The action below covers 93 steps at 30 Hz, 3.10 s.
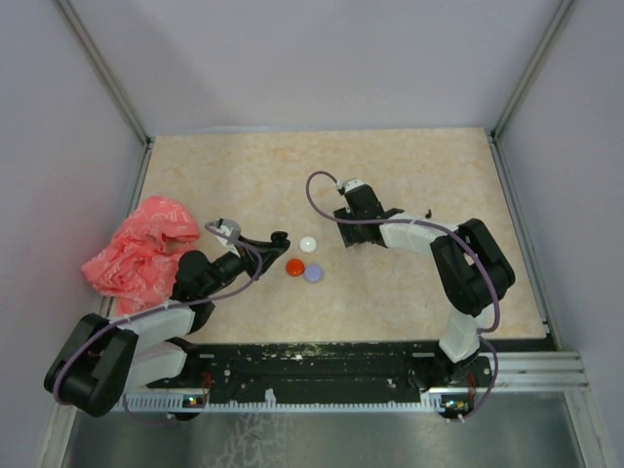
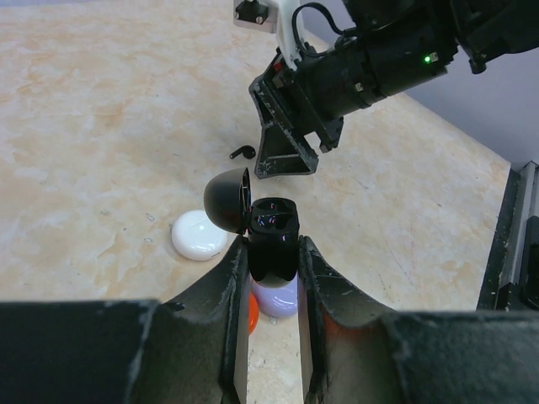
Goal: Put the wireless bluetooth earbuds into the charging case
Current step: Adjust the earbud at the center of the board, then pick up the earbud from the center of the board.
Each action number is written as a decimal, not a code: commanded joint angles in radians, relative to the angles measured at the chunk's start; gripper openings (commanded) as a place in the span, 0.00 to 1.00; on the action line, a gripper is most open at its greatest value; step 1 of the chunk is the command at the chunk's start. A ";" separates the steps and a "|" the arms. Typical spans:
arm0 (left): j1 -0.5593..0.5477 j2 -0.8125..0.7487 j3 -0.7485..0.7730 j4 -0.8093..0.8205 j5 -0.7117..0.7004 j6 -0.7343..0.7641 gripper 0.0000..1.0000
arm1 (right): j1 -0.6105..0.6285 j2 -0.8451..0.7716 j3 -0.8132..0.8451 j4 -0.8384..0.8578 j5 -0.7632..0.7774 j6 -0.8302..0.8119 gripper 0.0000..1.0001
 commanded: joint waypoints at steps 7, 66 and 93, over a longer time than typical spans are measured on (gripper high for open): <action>-0.003 0.017 -0.002 0.090 0.034 0.026 0.00 | -0.052 0.076 0.077 0.066 0.020 0.002 0.60; 0.000 0.087 0.029 0.102 0.076 -0.009 0.00 | -0.149 0.188 0.311 -0.150 -0.064 0.080 0.38; 0.000 0.192 -0.013 0.399 0.076 -0.079 0.00 | -0.123 0.093 0.245 -0.155 -0.057 0.056 0.20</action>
